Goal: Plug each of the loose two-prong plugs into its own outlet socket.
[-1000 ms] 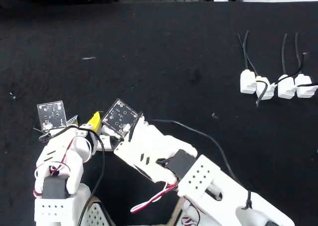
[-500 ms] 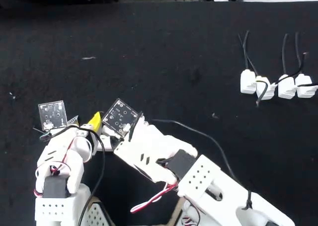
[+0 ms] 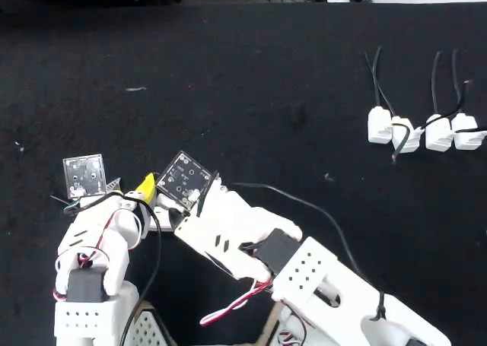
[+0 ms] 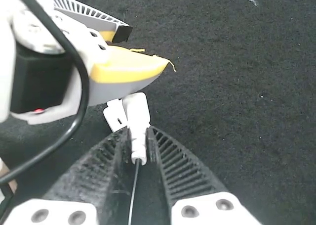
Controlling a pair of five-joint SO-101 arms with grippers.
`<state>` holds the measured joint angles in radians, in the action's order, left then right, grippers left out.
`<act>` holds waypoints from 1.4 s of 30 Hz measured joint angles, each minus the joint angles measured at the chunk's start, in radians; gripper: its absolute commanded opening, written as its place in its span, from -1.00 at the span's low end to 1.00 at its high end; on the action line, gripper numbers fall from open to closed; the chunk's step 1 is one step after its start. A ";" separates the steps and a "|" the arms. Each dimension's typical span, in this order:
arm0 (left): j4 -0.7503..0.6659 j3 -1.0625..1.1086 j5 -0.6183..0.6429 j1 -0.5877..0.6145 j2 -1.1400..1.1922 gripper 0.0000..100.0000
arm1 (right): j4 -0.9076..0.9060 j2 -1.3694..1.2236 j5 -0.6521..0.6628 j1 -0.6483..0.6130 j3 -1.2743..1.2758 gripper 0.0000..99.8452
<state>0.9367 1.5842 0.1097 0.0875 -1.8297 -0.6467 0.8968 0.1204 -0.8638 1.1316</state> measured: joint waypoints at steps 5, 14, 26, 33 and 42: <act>-0.006 0.008 -0.003 0.000 0.000 -0.57 | 0.000 0.000 0.000 0.000 0.000 -0.98; -0.035 0.034 -0.009 0.000 0.000 -0.57 | 0.000 0.000 0.000 0.003 0.000 -0.98; -0.035 0.034 -0.012 0.097 0.011 -0.57 | -0.143 0.000 0.000 0.071 -0.072 -0.98; -0.035 0.034 -0.014 0.216 0.011 -0.57 | -0.333 -0.014 0.000 0.150 -0.219 -0.98; 0.005 0.034 -0.021 0.229 0.011 -0.57 | -0.611 -0.374 0.000 0.152 -0.519 -0.98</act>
<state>0.9413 1.6180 0.0882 0.3161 -1.8190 -1.2574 0.5224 0.1204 -0.7119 0.6130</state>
